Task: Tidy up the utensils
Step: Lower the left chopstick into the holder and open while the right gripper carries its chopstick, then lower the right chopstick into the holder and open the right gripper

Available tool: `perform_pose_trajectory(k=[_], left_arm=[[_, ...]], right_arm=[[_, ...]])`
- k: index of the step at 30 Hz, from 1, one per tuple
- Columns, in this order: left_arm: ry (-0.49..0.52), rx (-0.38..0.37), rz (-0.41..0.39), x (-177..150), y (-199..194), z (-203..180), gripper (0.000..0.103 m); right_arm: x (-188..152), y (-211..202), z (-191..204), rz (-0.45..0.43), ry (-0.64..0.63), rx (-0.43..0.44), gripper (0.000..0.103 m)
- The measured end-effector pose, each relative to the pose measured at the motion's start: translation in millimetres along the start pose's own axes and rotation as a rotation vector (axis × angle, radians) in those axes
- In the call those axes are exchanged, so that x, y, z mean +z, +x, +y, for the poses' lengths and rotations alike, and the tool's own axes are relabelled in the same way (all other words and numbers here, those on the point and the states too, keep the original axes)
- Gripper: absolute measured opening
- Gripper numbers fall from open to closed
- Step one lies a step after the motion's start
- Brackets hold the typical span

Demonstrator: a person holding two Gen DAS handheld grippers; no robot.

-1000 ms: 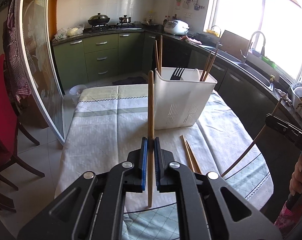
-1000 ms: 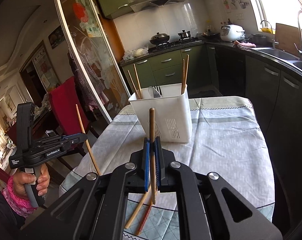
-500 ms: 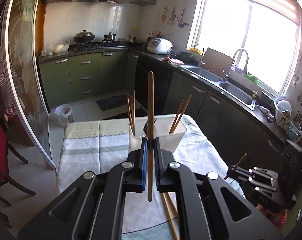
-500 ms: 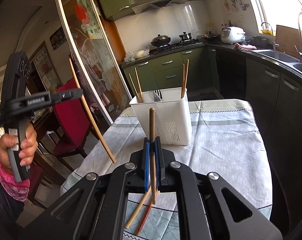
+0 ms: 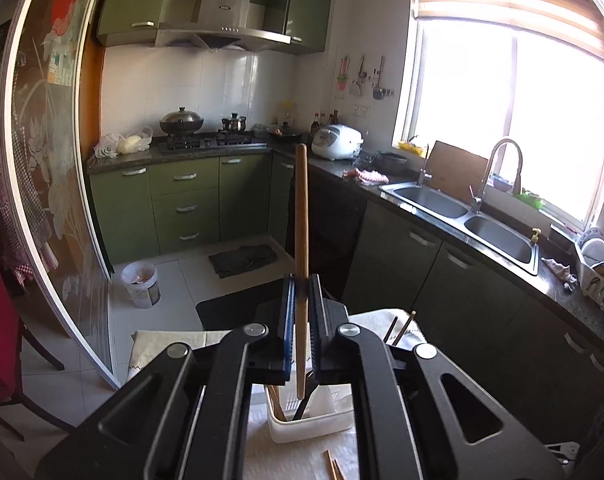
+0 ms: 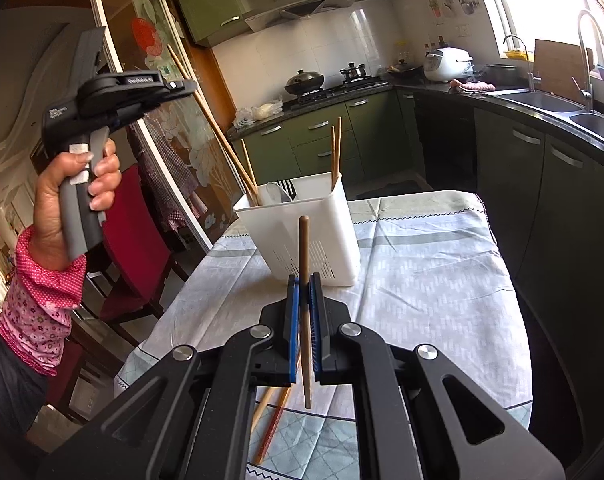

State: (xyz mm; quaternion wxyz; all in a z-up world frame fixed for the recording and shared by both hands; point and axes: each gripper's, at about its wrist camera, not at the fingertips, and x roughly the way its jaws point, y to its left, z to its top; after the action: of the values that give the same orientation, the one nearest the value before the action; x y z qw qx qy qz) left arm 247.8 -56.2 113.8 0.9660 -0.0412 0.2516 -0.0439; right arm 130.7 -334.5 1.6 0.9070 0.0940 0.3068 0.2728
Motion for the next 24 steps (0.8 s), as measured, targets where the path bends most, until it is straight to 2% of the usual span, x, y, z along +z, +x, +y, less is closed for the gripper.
perform_pose_trajectory(k=[6, 7, 9, 11, 16, 18, 19, 21, 24], left_arm=[[0.001, -0.003, 0.132, -31, 37, 10, 0.008], [0.001, -0.006, 0.143, -33, 38, 11, 0.011], [-0.005, -0.014, 0.143, -36, 34, 17, 0.032], [-0.012, -0.030, 0.125, -37, 22, 21, 0.040], [-0.030, -0.049, 0.072, -47, -24, 31, 0.044], [-0.037, -0.057, 0.049, -58, -45, 34, 0.055], [-0.036, -0.058, 0.041, -65, -55, 34, 0.056], [-0.015, -0.054, 0.037, -80, -72, 34, 0.056], [0.030, -0.040, 0.049, -99, -91, 34, 0.056]], right_arm=[[26, -7, 11, -0.019, -0.035, 0.045, 0.006], [32, -8, 16, -0.028, -0.045, 0.048, 0.006], [48, -12, 24, -0.066, -0.062, 0.047, 0.006], [66, -16, 30, -0.112, -0.070, 0.053, 0.006], [109, -24, 37, -0.264, -0.040, 0.051, 0.006], [126, -20, 36, -0.320, -0.018, 0.033, 0.006], [134, -16, 36, -0.342, -0.012, 0.015, 0.006], [147, -4, 35, -0.378, -0.004, -0.031, 0.006], [161, 25, 30, -0.364, 0.003, -0.087, 0.006]])
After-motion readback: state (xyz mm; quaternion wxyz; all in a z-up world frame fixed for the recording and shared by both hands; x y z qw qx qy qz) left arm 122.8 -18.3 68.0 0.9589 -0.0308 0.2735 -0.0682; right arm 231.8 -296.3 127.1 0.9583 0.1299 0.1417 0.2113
